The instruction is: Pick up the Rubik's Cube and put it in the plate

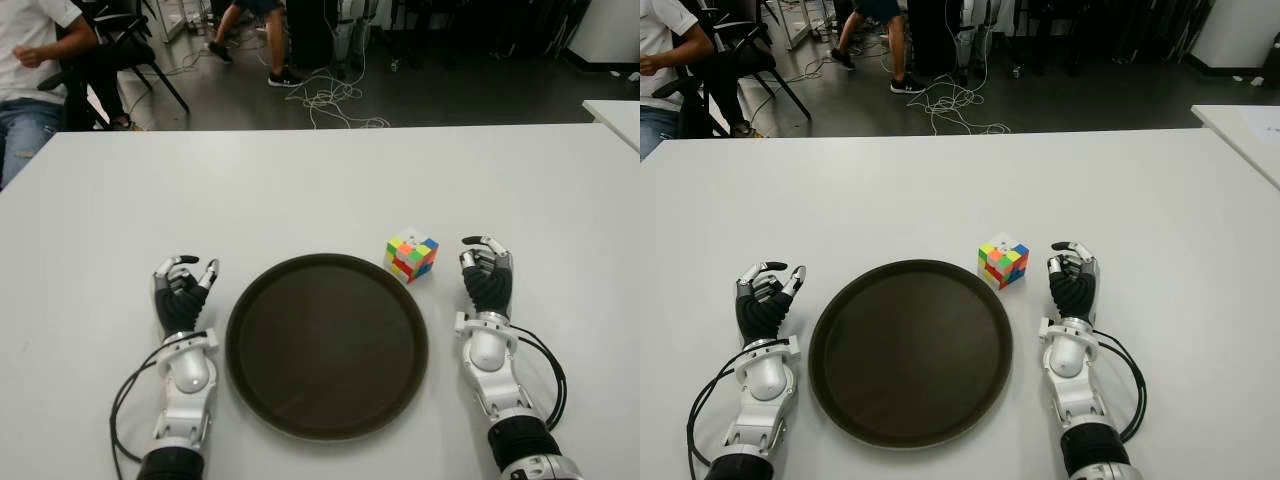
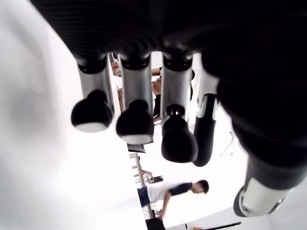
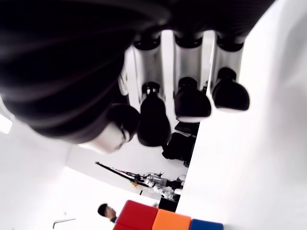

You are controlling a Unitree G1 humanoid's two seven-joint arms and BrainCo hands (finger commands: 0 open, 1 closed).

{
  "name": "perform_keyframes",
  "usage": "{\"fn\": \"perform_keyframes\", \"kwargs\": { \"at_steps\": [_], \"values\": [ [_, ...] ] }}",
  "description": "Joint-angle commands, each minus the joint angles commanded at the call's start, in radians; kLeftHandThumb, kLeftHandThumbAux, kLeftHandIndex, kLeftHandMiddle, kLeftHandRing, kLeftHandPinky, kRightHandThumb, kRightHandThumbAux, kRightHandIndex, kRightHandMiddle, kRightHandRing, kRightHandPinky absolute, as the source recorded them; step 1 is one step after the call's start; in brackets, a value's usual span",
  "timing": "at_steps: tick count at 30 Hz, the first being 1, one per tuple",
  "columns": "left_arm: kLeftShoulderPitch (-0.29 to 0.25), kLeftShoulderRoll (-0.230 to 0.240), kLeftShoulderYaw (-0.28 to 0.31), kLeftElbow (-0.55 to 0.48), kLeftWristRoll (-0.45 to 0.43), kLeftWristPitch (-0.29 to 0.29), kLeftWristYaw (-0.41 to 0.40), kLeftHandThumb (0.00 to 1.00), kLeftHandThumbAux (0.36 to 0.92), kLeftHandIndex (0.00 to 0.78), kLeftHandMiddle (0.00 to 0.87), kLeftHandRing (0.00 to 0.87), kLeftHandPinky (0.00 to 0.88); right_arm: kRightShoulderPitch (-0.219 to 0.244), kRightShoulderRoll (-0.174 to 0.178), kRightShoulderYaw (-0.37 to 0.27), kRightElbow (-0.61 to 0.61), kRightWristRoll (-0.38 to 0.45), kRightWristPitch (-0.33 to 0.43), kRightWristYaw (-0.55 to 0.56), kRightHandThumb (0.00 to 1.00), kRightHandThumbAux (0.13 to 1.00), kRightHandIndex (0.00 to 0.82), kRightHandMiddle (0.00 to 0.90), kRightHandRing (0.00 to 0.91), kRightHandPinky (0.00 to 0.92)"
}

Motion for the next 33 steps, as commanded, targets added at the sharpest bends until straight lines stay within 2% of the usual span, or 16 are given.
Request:
{"fn": "perform_keyframes", "kwargs": {
  "at_steps": [11, 22, 33],
  "values": [
    [-0.004, 0.003, 0.005, 0.000, -0.008, 0.002, -0.009, 0.723, 0.696, 0.446, 0.825, 0.843, 0.856, -0.012, 0.002, 0.003, 0.024, -0.012, -0.014, -0.027, 0.721, 0.710, 0.442, 0.810, 0.824, 0.833],
    [-0.008, 0.012, 0.000, 0.011, 0.005, -0.019, -0.005, 0.723, 0.697, 0.446, 0.831, 0.845, 0.857, -0.020, 0.003, 0.001, 0.038, -0.002, -0.023, -0.018, 0.720, 0.710, 0.442, 0.810, 0.825, 0.835],
    [-0.007, 0.007, 0.007, 0.003, -0.025, -0.006, -0.035, 0.723, 0.696, 0.446, 0.825, 0.842, 0.852, -0.015, -0.002, 0.007, 0.014, -0.009, 0.012, -0.003, 0.722, 0.710, 0.442, 0.814, 0.828, 0.837]
  ]
}}
